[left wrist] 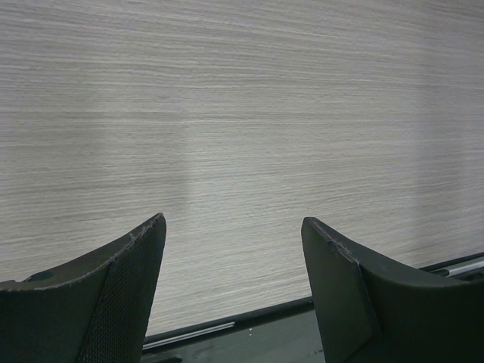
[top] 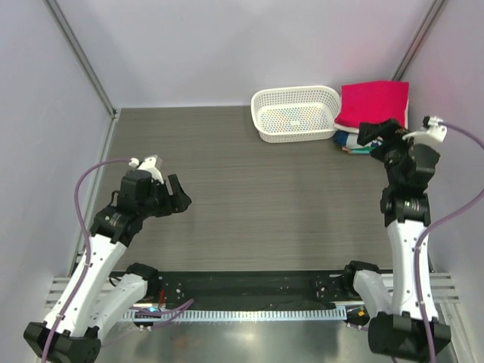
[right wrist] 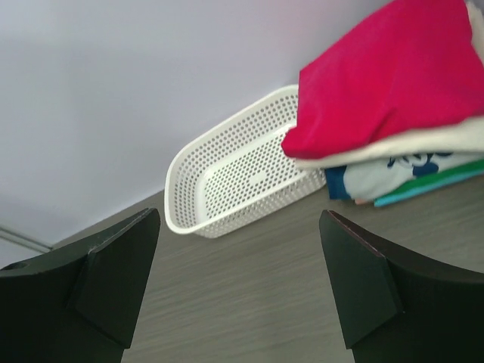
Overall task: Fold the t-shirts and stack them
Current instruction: Reset both grippers
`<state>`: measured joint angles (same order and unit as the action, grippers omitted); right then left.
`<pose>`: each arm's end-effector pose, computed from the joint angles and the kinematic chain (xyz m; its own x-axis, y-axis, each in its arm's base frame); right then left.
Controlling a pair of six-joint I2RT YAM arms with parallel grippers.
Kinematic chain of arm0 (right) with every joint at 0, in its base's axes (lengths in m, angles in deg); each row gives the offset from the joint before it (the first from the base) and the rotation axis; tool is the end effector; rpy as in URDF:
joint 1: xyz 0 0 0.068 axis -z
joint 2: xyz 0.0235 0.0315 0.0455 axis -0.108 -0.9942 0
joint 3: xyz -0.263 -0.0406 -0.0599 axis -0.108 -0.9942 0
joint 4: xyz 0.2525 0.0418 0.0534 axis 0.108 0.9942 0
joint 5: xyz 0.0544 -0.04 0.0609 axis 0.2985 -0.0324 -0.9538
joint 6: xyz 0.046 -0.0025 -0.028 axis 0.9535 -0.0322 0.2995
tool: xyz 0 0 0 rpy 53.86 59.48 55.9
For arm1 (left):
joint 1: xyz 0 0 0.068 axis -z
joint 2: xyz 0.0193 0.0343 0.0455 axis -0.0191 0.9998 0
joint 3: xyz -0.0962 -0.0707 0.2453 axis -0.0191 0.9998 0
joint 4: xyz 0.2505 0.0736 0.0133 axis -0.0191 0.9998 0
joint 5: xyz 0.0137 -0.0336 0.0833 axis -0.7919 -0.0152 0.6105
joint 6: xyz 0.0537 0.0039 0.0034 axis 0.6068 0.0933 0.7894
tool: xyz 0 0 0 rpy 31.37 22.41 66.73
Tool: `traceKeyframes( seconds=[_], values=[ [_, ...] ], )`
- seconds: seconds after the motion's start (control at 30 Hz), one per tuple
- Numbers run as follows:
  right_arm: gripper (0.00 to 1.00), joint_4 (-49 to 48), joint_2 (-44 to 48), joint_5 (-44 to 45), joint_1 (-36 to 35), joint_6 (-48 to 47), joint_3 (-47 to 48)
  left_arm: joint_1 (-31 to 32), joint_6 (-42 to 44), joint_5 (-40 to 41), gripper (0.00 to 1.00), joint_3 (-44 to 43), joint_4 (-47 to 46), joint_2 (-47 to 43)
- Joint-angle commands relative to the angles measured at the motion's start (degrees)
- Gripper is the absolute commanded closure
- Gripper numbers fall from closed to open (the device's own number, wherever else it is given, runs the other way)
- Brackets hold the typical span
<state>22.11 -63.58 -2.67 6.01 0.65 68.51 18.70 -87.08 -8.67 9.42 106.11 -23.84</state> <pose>0.1986 -0.0387 0.3921 0.0482 0.4570 -0.8882 0.0822 0.8844 0.4595 0.1488 -0.0498 0.3047 -0.6995 -0.2920 -0.6523 0.0109 0.9083 -0.4183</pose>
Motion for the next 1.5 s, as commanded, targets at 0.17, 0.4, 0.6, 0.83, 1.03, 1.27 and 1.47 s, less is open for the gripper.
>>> traceKeyframes(
  seconds=[0.17, 0.4, 0.6, 0.83, 1.03, 1.27, 1.47],
  values=[
    [0.07, 12.4, 6.9, -1.8, -1.6, 5.8, -3.6, 0.1, -0.7, 6.1, 0.24, 0.3, -2.7, -3.8],
    [0.06, 15.1, 15.0, -3.8, -3.5, 17.1, -11.5, 0.1, 0.2, 19.0, 0.18, 3.9, -8.2, -9.9],
    [0.05, 16.3, 20.6, -4.7, -8.9, 22.0, -15.9, 0.1, 14.4, 25.2, 0.16, 19.9, -30.8, -20.9],
    [0.05, 16.0, 22.2, -4.8, -14.0, 25.4, -18.9, -1.0, 19.1, 42.1, 0.14, 39.2, -67.7, -12.7],
    [0.04, 15.6, 22.2, -5.0, -16.7, 24.5, -19.3, -5.9, 19.3, 43.2, 0.15, 39.7, -89.7, 18.1],
    [0.04, 17.1, 22.2, -4.9, -17.7, 22.1, -18.1, -13.3, 22.4, 22.1, 0.17, 36.0, -106.1, 36.3],
    [0.04, 19.9, 22.9, -4.0, -17.7, 19.8, -17.1, -16.2, 22.2, 14.2, 0.2, 33.2, -105.2, 41.5]
  ],
)
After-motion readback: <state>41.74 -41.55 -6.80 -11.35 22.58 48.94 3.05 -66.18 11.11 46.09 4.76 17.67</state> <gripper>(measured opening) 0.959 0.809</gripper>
